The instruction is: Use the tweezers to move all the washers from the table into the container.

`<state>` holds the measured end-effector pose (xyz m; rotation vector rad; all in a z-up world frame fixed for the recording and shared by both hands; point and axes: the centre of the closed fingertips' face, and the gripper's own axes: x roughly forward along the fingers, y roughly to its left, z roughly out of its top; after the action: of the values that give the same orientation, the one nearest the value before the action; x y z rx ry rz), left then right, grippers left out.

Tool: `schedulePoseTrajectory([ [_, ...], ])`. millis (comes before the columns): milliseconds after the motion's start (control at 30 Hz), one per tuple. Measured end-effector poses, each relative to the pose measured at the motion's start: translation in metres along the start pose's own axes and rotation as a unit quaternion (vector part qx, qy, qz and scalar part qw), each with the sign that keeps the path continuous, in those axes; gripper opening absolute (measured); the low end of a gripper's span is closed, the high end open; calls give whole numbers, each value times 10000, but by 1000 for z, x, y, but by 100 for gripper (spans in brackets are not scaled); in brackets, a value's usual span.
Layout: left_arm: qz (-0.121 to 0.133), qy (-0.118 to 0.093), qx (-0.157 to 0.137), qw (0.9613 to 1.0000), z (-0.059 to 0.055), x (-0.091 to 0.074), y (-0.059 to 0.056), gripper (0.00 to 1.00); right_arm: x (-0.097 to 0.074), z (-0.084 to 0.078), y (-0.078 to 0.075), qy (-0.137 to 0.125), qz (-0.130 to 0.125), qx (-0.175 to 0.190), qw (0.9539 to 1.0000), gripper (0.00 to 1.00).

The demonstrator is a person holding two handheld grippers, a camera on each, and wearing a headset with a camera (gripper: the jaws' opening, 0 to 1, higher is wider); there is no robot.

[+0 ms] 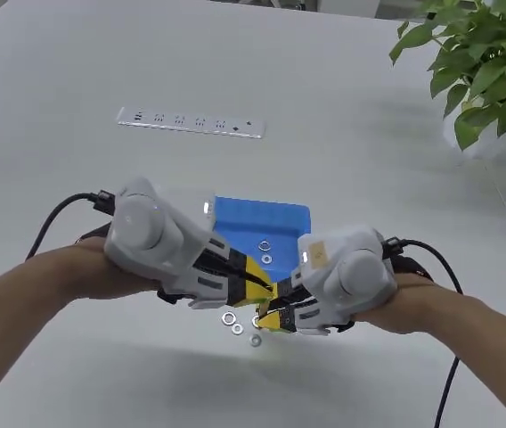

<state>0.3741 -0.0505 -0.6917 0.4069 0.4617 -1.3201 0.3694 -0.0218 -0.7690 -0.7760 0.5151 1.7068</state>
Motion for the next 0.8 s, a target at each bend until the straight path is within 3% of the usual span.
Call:
schedulePoseTrajectory([
  [333,47,-178,-103,9998,7,-7,0,18,-8,4,1,-31,-44,5,10000,9],
  [800,339,-340,-558,9973,10,-27,1,50,-26,20,0,-99,-121,-15,9999,9],
])
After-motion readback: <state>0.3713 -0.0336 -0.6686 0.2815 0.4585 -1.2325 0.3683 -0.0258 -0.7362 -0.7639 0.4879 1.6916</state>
